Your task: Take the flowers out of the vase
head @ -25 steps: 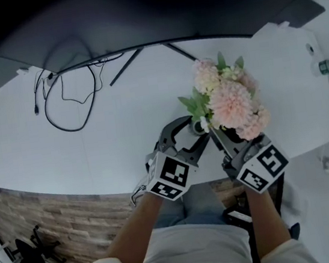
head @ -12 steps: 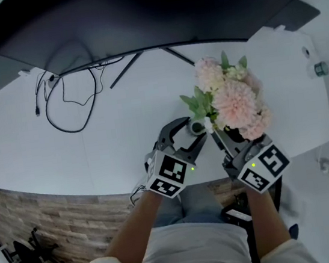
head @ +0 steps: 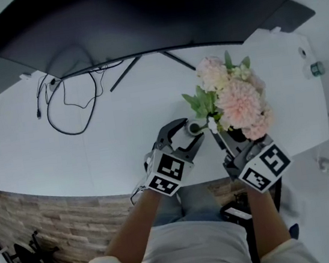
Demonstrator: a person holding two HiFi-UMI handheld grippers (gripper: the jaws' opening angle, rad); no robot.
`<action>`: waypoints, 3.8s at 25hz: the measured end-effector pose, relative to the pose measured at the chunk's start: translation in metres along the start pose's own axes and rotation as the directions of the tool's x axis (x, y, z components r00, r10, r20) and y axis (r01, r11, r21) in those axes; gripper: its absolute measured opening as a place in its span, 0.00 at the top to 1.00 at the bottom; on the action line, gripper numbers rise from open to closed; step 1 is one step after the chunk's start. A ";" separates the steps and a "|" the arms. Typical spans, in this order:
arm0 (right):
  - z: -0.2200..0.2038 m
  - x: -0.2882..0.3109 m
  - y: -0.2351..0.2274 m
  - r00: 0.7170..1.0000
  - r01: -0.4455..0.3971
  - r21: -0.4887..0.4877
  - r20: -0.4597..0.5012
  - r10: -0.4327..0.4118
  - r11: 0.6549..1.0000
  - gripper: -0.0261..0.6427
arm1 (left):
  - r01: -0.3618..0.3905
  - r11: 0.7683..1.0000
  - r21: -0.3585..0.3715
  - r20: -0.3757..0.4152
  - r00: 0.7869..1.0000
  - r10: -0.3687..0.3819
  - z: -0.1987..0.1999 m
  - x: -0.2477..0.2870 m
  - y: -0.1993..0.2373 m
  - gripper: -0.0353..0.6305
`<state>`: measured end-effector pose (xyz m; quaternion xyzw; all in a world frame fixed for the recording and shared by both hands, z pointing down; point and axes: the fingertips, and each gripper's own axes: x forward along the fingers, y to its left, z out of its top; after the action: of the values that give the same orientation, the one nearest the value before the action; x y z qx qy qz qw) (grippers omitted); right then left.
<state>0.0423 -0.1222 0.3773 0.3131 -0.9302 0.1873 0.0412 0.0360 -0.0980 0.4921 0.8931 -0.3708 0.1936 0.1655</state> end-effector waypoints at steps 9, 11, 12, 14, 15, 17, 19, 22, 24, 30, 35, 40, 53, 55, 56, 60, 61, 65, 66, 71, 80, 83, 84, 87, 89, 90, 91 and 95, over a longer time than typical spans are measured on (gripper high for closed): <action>0.007 -0.003 -0.001 1.000 0.008 0.005 0.018 -0.008 1.000 0.87 | -0.002 1.000 -0.001 -0.004 1.000 0.002 -0.003 0.001 0.003 0.59; 0.009 -0.007 -0.002 1.000 0.008 0.005 0.023 -0.008 1.000 0.87 | -0.004 1.000 -0.001 -0.004 1.000 0.004 -0.002 0.001 0.001 0.59; 0.011 -0.008 -0.001 1.000 0.009 0.004 0.026 -0.009 1.000 0.87 | -0.004 1.000 -0.001 -0.005 1.000 0.004 -0.002 0.001 0.001 0.59; 0.013 -0.009 -0.001 1.000 0.010 0.001 0.028 -0.010 1.000 0.87 | -0.006 1.000 -0.002 -0.005 1.000 0.006 -0.002 0.001 0.001 0.59; 0.013 -0.009 0.000 1.000 0.011 0.000 0.029 -0.011 1.000 0.87 | -0.006 1.000 -0.003 -0.006 1.000 0.006 -0.003 0.001 0.001 0.59; 0.014 -0.009 0.000 0.999 0.015 -0.001 0.030 -0.015 1.000 0.87 | -0.008 1.000 -0.004 -0.006 1.000 0.008 -0.004 0.001 0.002 0.59; 0.015 -0.009 0.001 0.999 0.018 -0.002 0.031 -0.018 1.000 0.87 | -0.009 1.000 -0.007 -0.005 1.000 0.009 -0.005 0.000 0.003 0.59; 0.016 -0.008 0.002 0.999 0.021 -0.003 0.032 -0.021 1.000 0.87 | -0.009 1.000 -0.008 -0.006 1.000 0.009 -0.007 0.000 0.006 0.59; 0.018 -0.008 0.003 0.999 0.023 -0.004 0.035 -0.023 1.000 0.87 | -0.009 1.000 -0.009 -0.007 1.000 0.009 -0.008 -0.001 0.008 0.59; 0.027 -0.017 0.003 0.998 0.022 0.008 0.056 -0.022 1.000 0.87 | -0.012 1.000 -0.006 -0.012 1.000 0.012 -0.006 0.000 0.004 0.59; 0.029 -0.016 0.004 0.998 0.025 0.010 0.064 -0.026 1.000 0.87 | -0.012 1.000 -0.006 -0.014 1.000 0.012 -0.009 0.000 0.009 0.59; 0.036 -0.025 0.003 0.996 0.026 0.017 0.082 -0.027 1.000 0.87 | -0.013 1.000 -0.003 -0.019 1.000 0.013 -0.007 0.000 0.005 0.59; 0.044 -0.050 0.001 0.992 0.040 -0.003 0.120 -0.039 0.999 0.87 | -0.023 1.000 0.019 -0.019 1.000 0.023 -0.006 0.001 -0.008 0.59; 0.042 -0.050 0.000 0.992 0.048 -0.005 0.113 -0.047 0.999 0.87 | -0.021 1.000 0.018 -0.019 1.000 0.022 -0.007 0.000 -0.007 0.59; 0.041 -0.051 -0.001 0.993 0.051 -0.003 0.111 -0.050 0.999 0.87 | -0.021 1.000 0.017 -0.020 1.000 0.021 -0.007 0.000 -0.006 0.59; 0.039 -0.052 -0.004 0.993 0.062 0.004 0.105 -0.062 0.998 0.87 | -0.021 1.000 0.012 -0.022 1.000 0.021 -0.007 -0.002 -0.002 0.59; 0.039 -0.052 -0.004 0.992 0.064 0.004 0.104 -0.064 0.998 0.87 | -0.020 1.000 0.012 -0.024 1.000 0.021 -0.006 -0.002 -0.001 0.59; 0.037 -0.052 -0.006 0.993 0.073 0.006 0.098 -0.073 0.997 0.87 | -0.018 1.000 0.007 -0.030 0.999 0.018 -0.007 -0.004 0.001 0.59; 0.037 -0.052 -0.006 0.992 0.074 0.007 0.097 -0.075 0.997 0.87 | -0.017 1.000 0.005 -0.032 0.999 0.017 -0.007 -0.004 0.002 0.59; 0.035 -0.053 -0.009 0.993 0.083 0.014 0.088 -0.084 0.996 0.87 | -0.008 1.000 0.016 -0.046 0.999 0.009 -0.007 -0.005 0.005 0.58; 0.030 -0.056 -0.015 0.992 0.099 0.018 0.079 -0.100 0.995 0.87 | -0.016 1.000 0.026 -0.035 0.999 0.017 0.000 -0.009 0.008 0.54; 0.030 -0.056 -0.014 0.992 0.101 0.017 0.077 -0.102 0.995 0.87 | -0.018 1.000 0.019 -0.026 1.000 0.018 0.004 -0.013 0.009 0.54; 0.030 -0.056 -0.014 0.992 0.100 0.015 0.076 -0.101 0.995 0.87 | -0.020 1.000 0.018 -0.022 1.000 0.020 0.005 -0.014 0.009 0.54; 0.032 -0.055 -0.013 0.992 0.096 0.010 0.075 -0.097 0.995 0.87 | -0.027 0.999 0.024 -0.014 1.000 0.027 0.011 -0.018 0.011 0.54; 0.033 -0.056 -0.011 0.993 0.095 0.007 0.075 -0.096 0.995 0.87 | -0.030 0.999 0.022 -0.006 1.000 0.031 0.015 -0.022 0.012 0.55; 0.034 -0.056 -0.010 0.993 0.095 0.006 0.075 -0.095 0.995 0.87 | -0.033 0.999 0.019 -0.002 0.999 0.033 0.017 -0.025 0.012 0.55; 0.035 -0.056 -0.009 0.993 0.095 0.005 0.074 -0.095 0.995 0.87 | -0.035 0.999 0.016 0.001 0.999 0.035 0.019 -0.028 0.013 0.55; 0.036 -0.056 -0.008 0.993 0.093 0.002 0.071 -0.093 0.996 0.87 | -0.042 0.999 0.007 0.009 0.999 0.042 0.025 -0.037 0.014 0.55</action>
<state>0.0933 -0.1103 0.3358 0.3626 -0.9155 0.1734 0.0171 0.0080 -0.0962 0.4549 0.8865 -0.3896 0.1944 0.1564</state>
